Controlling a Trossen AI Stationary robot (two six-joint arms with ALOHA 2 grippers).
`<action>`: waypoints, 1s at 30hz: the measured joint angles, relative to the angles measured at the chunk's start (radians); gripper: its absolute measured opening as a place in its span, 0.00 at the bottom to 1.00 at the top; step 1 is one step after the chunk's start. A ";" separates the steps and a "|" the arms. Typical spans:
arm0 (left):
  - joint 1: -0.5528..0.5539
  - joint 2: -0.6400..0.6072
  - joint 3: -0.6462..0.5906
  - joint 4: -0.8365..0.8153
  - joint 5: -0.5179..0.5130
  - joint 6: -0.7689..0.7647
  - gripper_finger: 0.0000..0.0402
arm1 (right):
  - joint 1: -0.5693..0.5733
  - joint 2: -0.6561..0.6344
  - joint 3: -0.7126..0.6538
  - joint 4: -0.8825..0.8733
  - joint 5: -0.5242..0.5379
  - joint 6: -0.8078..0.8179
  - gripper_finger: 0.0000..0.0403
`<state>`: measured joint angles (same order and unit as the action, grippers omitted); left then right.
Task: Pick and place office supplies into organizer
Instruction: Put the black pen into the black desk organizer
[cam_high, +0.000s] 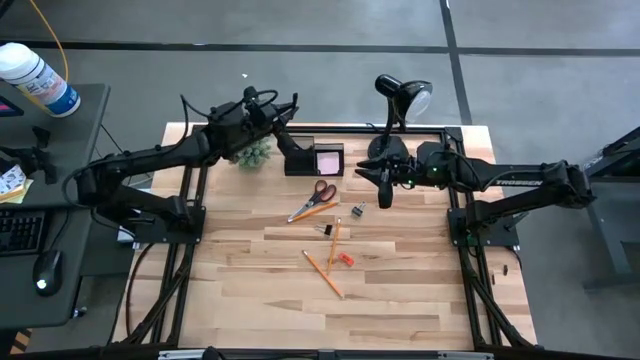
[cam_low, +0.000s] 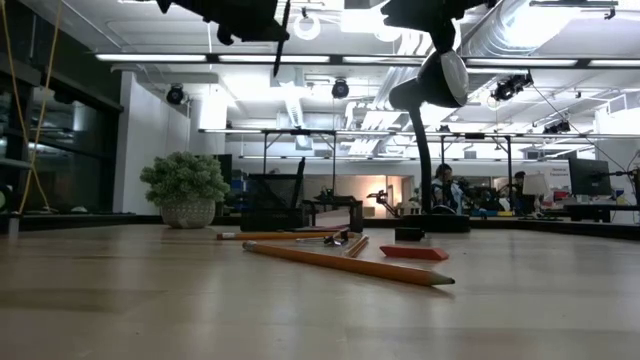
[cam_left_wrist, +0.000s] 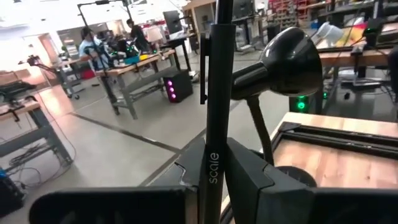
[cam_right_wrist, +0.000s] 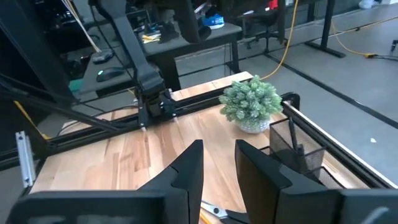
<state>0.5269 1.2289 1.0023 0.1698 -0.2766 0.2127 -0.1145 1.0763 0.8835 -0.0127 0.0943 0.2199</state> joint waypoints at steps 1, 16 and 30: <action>0.010 0.000 0.000 -0.005 0.009 0.001 0.08 | -0.004 0.000 0.000 -0.002 -0.001 0.000 0.21; 0.151 0.105 0.001 -0.043 0.180 -0.013 0.08 | -0.031 0.071 0.000 0.078 0.003 0.043 0.21; 0.196 0.323 0.000 0.069 0.316 -0.158 0.08 | -0.021 0.114 0.000 0.160 0.072 0.090 0.21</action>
<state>0.7232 1.5522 1.0027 0.2383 0.0394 0.0546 -0.1356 1.1900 0.8838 0.1477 0.1660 0.3096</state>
